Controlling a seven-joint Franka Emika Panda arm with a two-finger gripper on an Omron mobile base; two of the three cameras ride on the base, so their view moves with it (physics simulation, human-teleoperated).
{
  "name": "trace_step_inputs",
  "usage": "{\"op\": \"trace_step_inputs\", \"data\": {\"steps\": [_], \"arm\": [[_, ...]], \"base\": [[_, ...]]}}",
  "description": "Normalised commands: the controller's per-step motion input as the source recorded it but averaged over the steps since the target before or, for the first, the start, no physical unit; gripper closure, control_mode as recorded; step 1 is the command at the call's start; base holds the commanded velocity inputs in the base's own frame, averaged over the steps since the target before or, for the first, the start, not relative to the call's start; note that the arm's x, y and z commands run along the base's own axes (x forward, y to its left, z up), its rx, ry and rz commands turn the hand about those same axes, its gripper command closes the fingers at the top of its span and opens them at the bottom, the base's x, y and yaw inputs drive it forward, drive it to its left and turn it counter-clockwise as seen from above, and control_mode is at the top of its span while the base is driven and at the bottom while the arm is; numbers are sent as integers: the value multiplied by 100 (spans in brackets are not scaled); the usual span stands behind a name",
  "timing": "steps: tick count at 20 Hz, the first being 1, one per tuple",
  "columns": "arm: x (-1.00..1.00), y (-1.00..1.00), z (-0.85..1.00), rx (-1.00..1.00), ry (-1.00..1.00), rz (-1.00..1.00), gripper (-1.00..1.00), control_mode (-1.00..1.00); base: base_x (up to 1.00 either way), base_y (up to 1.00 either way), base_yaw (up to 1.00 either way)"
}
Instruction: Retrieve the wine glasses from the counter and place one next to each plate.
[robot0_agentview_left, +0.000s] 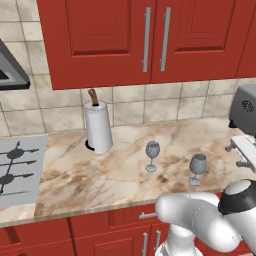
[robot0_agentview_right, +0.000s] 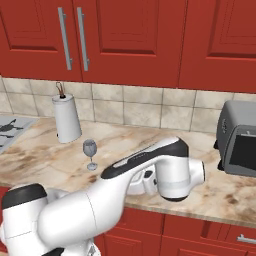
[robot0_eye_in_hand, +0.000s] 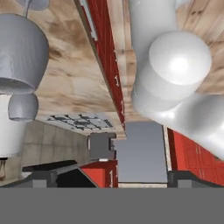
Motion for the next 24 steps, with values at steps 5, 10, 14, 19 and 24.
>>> {"op": "trace_step_inputs", "data": {"steps": [5,10,14,19,24], "arm": [[0,0,-24,-3,-9,1,-100,-100],[8,2,-33,-2,-2,0,-100,-100],[17,2,-10,0,0,-3,-100,-100],[8,0,-21,0,0,-11,-100,-100],[15,6,-14,0,0,-14,-100,-100]], "base": [[0,0,0],[0,0,0],[0,0,0],[0,0,0],[0,0,0]]}}
